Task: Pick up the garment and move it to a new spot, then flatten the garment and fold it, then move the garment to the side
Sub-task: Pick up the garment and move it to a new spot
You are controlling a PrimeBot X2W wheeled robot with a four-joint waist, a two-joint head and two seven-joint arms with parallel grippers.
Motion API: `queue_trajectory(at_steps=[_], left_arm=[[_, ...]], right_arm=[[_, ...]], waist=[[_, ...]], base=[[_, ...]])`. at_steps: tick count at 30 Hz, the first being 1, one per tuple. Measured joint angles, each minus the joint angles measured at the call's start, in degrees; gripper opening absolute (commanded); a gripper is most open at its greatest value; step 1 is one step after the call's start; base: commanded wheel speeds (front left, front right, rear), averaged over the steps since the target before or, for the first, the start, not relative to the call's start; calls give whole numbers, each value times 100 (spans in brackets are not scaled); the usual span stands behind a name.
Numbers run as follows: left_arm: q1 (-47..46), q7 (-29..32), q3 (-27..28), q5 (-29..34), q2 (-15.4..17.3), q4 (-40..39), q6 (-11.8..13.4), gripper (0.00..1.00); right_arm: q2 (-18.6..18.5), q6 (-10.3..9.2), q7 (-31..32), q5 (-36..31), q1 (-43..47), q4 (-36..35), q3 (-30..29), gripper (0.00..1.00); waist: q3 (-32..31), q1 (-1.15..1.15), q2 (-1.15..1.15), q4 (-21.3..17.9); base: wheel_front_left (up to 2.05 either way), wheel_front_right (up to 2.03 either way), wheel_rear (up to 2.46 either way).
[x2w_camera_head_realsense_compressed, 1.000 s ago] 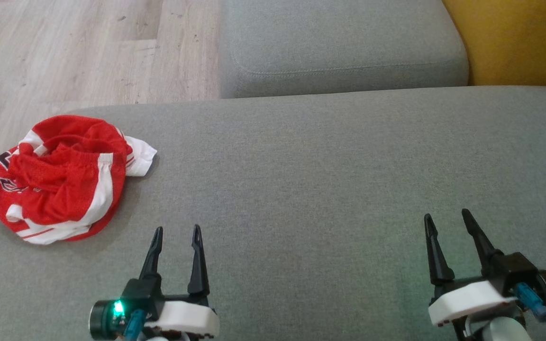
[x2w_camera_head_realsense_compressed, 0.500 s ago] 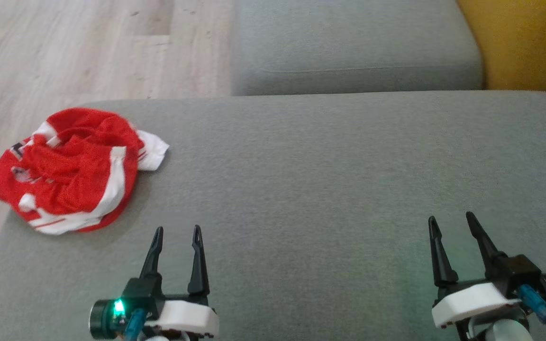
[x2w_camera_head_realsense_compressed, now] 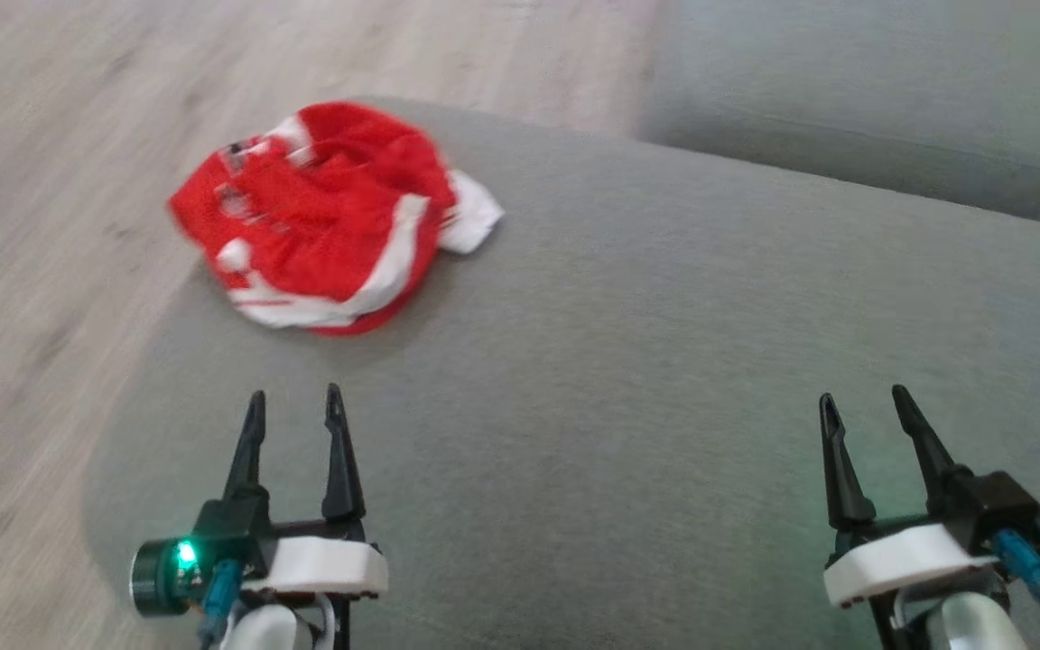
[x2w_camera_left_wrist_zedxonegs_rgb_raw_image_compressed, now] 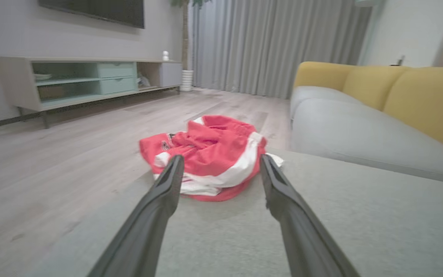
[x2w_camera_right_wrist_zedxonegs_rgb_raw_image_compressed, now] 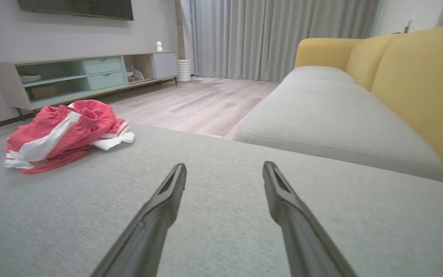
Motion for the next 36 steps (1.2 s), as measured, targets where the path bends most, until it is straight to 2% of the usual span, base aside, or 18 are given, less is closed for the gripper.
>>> queue_trajectory(at_steps=[6, 9, 13, 18, 21, 24, 28, 31, 36], left_arm=[[-3, 0, 126, 0, -2, -160, 62, 100], [-1, 0, 261, 1, 2, -259, 142, 100], [-43, 0, 372, -86, 0, -467, 190, 100], [-1028, -1, 568, -102, -10, -592, 193, 100], [-1953, -25, 601, -100, -32, -404, -22, 100], [-2928, -27, 689, 27, -108, 169, -314, 100], [-4098, -32, 815, 42, -81, 1361, -620, 100], [-4843, 62, 954, 40, 79, 2435, -639, 100], [-5656, 789, 1171, -163, 322, 3952, -606, 100]], right_arm=[[-2, 0, 1, -49, -263, -11, -7, 100], [-1, 0, 0, -93, -366, -14, 55, 100], [-2, 0, 0, -230, -393, -33, 16, 100], [-34, 0, 0, -795, -632, -253, -32, 100], [-259, 0, 0, -916, -886, -365, 15, 100], [-552, 0, 0, -950, -1142, -482, 68, 100], [-758, 0, 0, -956, -1416, -641, 171, 100], [-779, 0, -34, -956, -1591, -827, 242, 100], [-916, 0, -74, -956, -1856, -1134, 240, 100]], waist=[[239, 0, 0, 735], [403, 0, 0, 964], [648, 0, 0, 1102], [1247, 1, 0, 1096], [1643, 1, 0, 1027], [2057, 2, 0, 930], [2551, 3, 0, 734], [2812, 2, 0, 499], [3175, 1, 0, 108]], base=[[0, 0, 0], [0, 0, 0], [0, 0, 0], [0, 0, 0], [0, 0, 0], [0, 0, 0], [0, 0, 0], [0, 0, 0], [0, 0, 0]])
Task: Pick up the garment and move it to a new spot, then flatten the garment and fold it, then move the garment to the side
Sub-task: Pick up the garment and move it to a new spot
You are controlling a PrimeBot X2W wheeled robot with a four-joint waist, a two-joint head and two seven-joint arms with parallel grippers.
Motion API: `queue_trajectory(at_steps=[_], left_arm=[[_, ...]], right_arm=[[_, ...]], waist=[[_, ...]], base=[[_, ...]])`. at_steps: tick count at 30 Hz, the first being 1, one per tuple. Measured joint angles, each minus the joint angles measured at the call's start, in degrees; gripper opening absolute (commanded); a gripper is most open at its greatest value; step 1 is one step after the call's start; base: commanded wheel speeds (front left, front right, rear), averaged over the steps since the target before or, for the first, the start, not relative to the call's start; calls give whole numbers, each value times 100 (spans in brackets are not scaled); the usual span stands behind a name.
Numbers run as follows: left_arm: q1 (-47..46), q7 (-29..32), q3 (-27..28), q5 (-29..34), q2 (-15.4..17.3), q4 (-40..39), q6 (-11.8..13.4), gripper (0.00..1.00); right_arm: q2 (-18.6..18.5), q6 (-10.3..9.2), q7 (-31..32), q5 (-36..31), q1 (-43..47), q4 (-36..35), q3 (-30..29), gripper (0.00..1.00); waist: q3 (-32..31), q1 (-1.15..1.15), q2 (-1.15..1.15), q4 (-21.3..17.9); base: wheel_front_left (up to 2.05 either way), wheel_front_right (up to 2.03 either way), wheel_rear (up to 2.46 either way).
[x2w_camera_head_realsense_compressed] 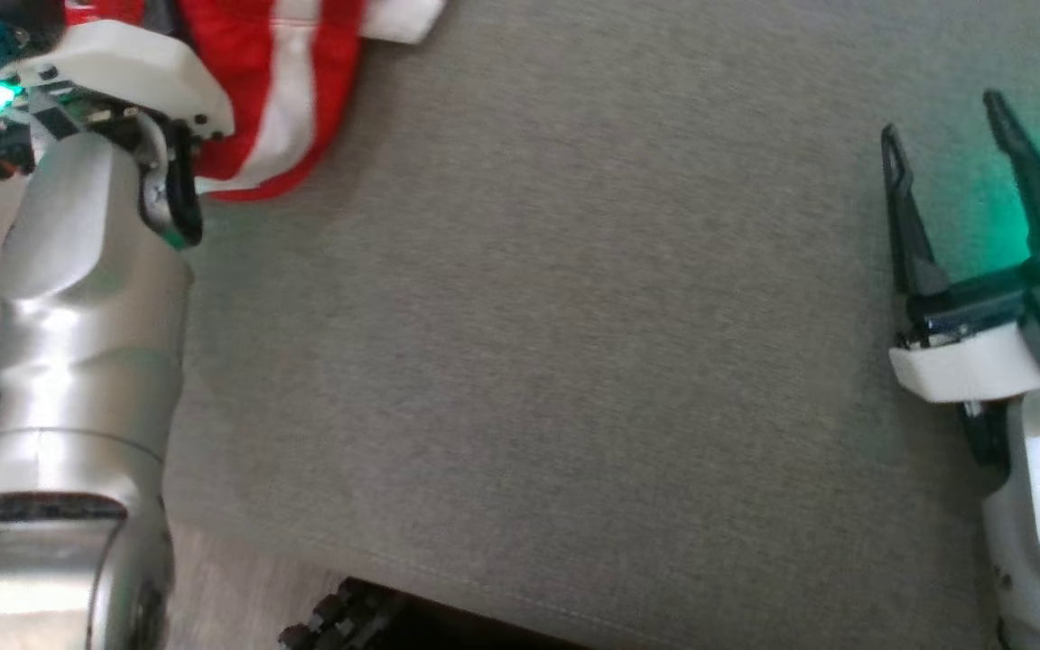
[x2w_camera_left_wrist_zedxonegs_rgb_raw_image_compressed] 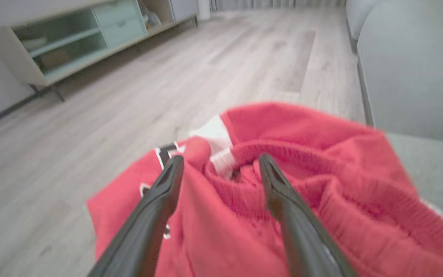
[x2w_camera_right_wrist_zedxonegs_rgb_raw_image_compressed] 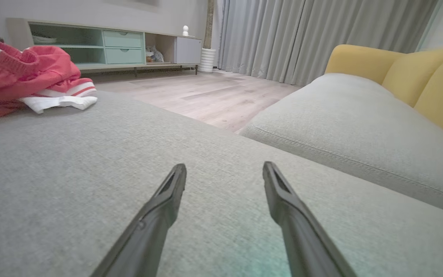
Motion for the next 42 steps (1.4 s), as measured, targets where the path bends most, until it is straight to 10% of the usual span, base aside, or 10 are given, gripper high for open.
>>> queue_trajectory(at_steps=[6, 7, 8, 17, 24, 34, 42], left_arm=[[-151, 104, 137, -196, 130, 935, -225, 100], [-151, 104, 137, -196, 130, 935, -225, 81], [-165, 35, 142, -221, 153, 1004, -260, 0], [-237, -745, 91, -78, 403, 1034, -309, 0], [-333, -790, -224, 250, 391, -432, -461, 0], [-704, -544, -861, 127, -185, -2063, -1007, 0], [-582, -223, -1232, -1277, -468, -2084, -1116, 0]], right_arm=[[3, 0, -12, 0, -125, -216, -1, 100], [3, 0, -12, 0, -125, -216, -1, 100], [5, 0, -26, 0, -127, -232, -1, 100], [205, 0, 0, 4, -1, 46, -21, 100], [552, 0, 7, 64, 400, 196, -53, 100], [810, 0, 8, 653, 814, 356, 127, 100], [847, 0, 8, 1121, 883, 375, 397, 100]], waist=[[278, -1, 0, -368], [278, -1, 0, -368], [299, -1, 0, -406], [-71, -1, 0, -535], [-788, -2, 0, -703], [-1803, -3, 1, -1792], [-2233, -3, 0, -2890]], base=[[0, 0, 0], [0, 0, 0], [0, 0, 0], [0, 0, 0], [0, 0, 0], [0, 0, 0], [0, 0, 0]])
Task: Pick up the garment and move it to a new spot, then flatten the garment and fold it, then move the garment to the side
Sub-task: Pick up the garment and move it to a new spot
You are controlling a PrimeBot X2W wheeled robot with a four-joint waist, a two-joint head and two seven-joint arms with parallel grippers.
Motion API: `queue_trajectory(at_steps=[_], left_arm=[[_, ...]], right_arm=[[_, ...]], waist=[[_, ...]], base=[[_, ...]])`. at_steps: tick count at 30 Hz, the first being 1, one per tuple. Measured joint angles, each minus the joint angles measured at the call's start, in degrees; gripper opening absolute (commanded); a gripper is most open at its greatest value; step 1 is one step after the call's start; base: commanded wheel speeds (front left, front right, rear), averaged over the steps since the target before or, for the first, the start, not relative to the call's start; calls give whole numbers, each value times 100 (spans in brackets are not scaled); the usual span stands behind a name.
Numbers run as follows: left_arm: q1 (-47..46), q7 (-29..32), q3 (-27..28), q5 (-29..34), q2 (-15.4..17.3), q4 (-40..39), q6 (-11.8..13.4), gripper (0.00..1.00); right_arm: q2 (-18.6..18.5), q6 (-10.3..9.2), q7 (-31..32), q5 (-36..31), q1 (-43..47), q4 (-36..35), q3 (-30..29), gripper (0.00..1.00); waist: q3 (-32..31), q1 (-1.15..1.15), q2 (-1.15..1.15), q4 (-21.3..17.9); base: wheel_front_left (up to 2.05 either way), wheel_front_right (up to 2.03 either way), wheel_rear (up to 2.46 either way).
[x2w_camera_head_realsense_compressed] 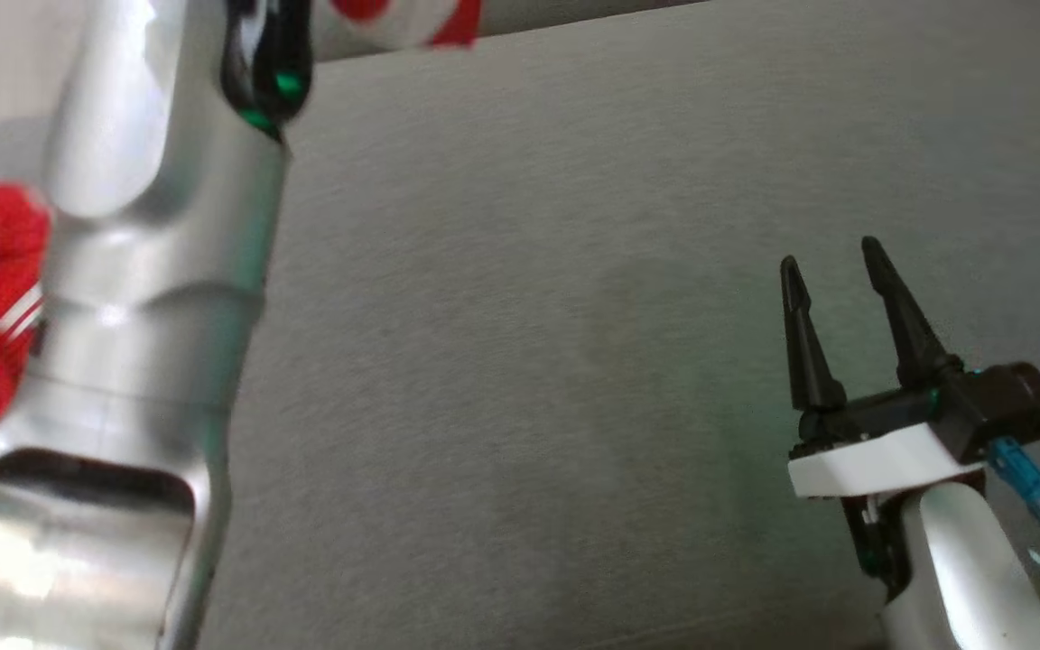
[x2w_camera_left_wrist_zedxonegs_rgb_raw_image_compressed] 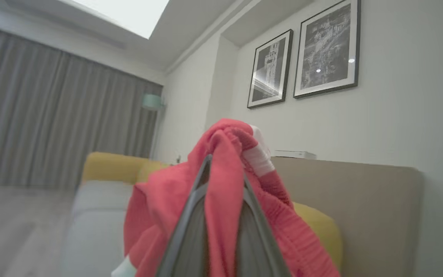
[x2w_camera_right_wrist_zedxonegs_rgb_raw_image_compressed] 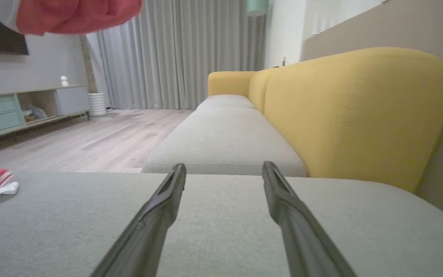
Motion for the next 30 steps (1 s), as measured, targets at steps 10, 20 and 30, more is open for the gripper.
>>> queue_trajectory(at_steps=[10, 20, 30], left_arm=[[1597, -402, -1811, -1523, 4, 66, 314, 0], [2661, -550, -3338, -1415, 62, 932, 578, 100], [4038, -565, -2306, -218, 138, -105, 1291, 100]], right_arm=[[7, 0, 0, 369, 206, -5, 131, 100], [21, 0, 0, 443, 183, 60, 203, 100], [33, 0, 0, 113, 406, 88, -208, 100]], waist=[[-46, 0, 0, -1133], [268, 2, 0, -1030], [-68, 1, 0, -324]], base=[[0, 0, 0], [0, 0, 0], [0, 0, 0]])
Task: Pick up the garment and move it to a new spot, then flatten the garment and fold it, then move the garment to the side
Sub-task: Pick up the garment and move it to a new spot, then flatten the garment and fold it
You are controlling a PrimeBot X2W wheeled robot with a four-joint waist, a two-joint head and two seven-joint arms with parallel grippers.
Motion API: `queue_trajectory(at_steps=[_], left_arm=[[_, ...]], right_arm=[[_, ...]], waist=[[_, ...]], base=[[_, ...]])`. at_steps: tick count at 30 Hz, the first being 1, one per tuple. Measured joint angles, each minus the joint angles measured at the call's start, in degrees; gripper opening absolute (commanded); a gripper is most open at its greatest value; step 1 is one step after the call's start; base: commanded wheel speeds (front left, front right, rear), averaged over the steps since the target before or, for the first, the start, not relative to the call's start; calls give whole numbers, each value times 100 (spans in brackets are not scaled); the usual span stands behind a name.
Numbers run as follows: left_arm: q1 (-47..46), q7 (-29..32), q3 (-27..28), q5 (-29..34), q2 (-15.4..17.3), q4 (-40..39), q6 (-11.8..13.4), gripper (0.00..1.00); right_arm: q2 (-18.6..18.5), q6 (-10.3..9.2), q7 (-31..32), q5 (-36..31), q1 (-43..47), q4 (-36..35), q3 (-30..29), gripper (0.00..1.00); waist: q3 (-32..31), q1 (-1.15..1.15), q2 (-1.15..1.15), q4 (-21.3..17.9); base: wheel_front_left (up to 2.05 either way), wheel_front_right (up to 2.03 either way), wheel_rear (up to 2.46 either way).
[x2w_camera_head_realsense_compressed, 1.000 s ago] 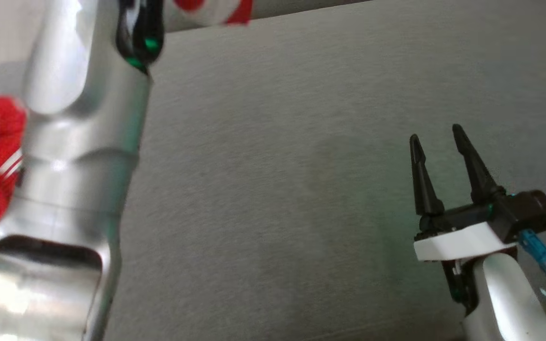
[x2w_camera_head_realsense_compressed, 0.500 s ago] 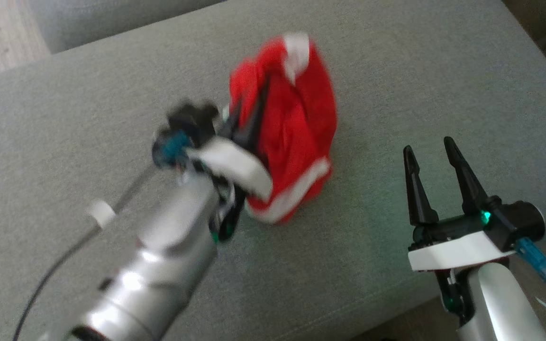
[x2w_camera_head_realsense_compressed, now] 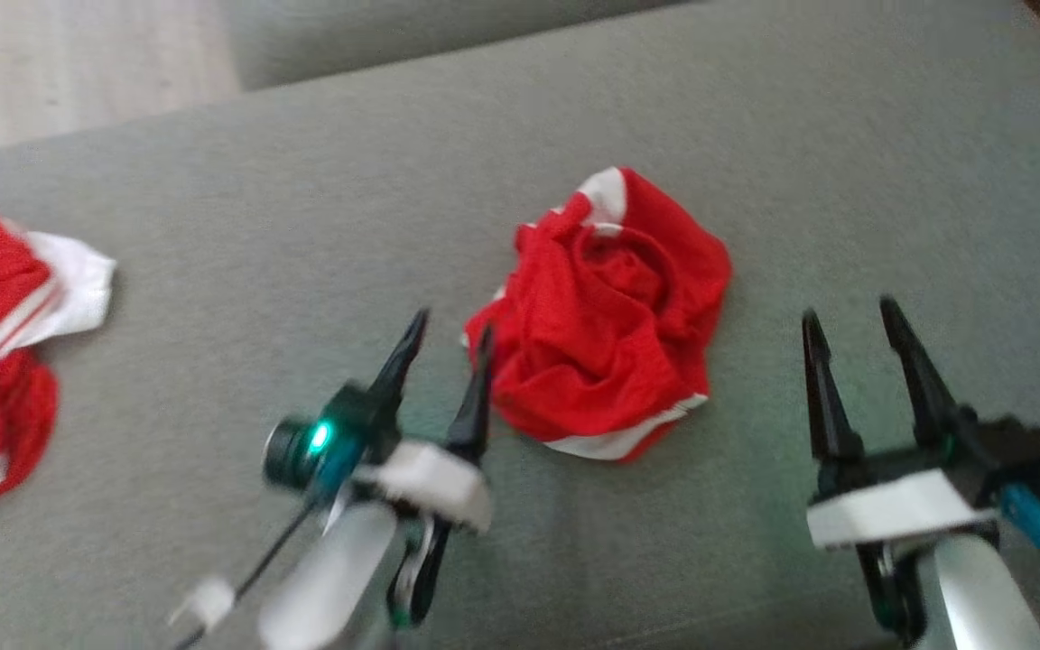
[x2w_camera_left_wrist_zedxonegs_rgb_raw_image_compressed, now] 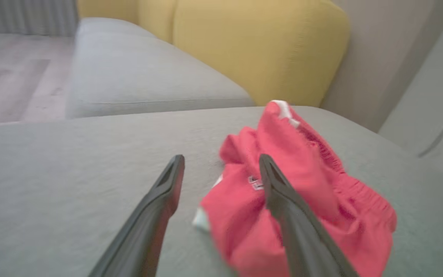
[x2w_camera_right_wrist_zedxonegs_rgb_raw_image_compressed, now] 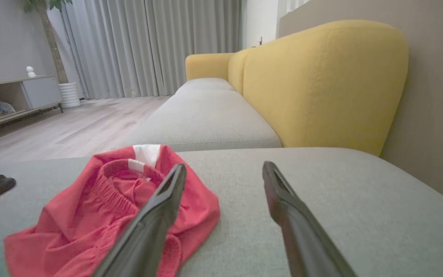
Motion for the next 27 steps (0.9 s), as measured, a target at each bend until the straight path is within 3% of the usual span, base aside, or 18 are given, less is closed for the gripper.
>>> queue_trajectory(at_steps=[3, 12, 19, 27], left_arm=[[806, 0, 579, 475, 52, -641, 135, 100], [2625, -1, 1808, 1499, 45, -2328, 122, 100], [3315, -1, 2026, 1621, 42, -2670, 23, 100], [3397, -1, 2052, 1680, 42, -2683, 27, 100]], right_arm=[[0, 0, 0, -16, 408, 13, -104, 100], [16, 0, 19, 294, 1176, -40, -212, 100], [19, 0, 19, 377, 1538, -153, -171, 100], [22, 0, 19, 377, 1666, -145, -85, 100]], waist=[[-201, 0, 0, 268], [-822, -1, 0, 1071], [-1183, -1, 0, 1383], [-1292, 0, 0, 1366]], base=[[0, 0, 0], [0, 0, 0], [0, 0, 0], [0, 0, 0]])
